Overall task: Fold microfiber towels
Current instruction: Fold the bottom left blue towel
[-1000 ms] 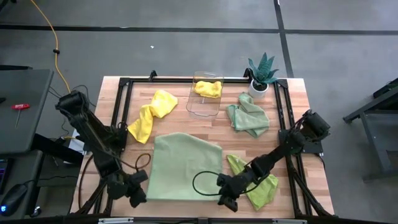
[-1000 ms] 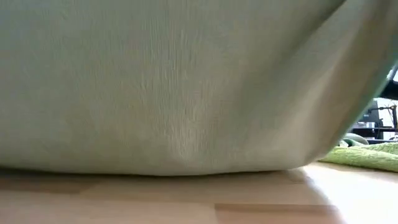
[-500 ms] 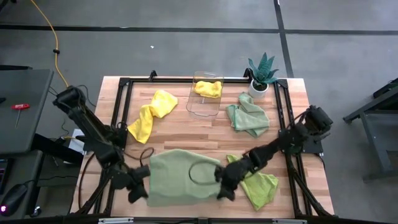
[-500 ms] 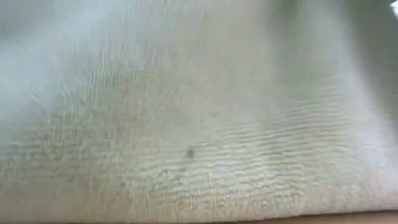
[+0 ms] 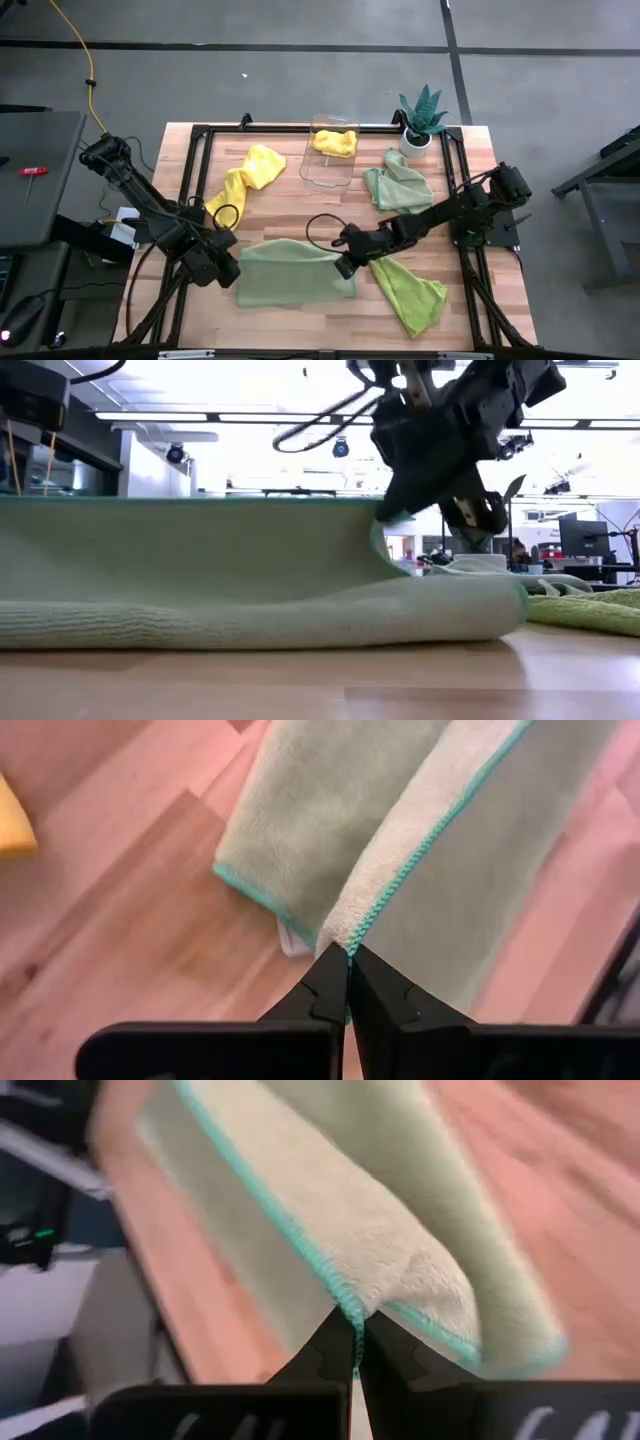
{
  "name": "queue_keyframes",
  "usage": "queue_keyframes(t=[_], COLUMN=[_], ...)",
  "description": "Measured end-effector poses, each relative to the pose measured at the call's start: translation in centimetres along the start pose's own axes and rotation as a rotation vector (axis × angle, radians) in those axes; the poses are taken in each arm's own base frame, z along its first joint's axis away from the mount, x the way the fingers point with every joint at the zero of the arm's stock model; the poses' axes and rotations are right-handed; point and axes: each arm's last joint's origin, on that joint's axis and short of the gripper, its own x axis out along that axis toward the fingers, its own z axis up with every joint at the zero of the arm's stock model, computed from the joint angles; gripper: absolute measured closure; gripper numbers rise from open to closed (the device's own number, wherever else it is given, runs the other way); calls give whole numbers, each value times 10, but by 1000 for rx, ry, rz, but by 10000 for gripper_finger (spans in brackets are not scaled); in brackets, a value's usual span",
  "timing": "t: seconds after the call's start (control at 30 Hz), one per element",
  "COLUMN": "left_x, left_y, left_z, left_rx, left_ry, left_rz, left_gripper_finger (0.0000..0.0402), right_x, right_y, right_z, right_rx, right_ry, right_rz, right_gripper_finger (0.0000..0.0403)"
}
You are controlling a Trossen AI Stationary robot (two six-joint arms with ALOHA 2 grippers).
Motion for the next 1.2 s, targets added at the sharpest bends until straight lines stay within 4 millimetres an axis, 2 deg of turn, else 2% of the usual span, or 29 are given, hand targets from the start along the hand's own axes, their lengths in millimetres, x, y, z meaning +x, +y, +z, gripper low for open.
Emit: queue_keyframes(t=[0.13,0.43,0.63,0.8,1.2], left_x=[5,17,16,10,1], left_y=[0,-1,-9,-16,-38], left_z=[3,12,17,15,-5], left_rx=[-3,-24,-56,-81,-70], left_ry=[-38,-99,-109,-15,298], left_rz=[29,83,-1,-101,-348], left_gripper_finger=[401,401,401,402,401], right_x=[0,-2,-25,-41,-34], right_y=[-7,-7,0,3,21], right_z=[-1,-4,-9,-11,-31], right_rx=[47,173,199,218,133], right_ry=[5,2,34,132,428], right_rz=[-69,-92,-91,-61,140], right_gripper_finger=[403,403,403,403,403])
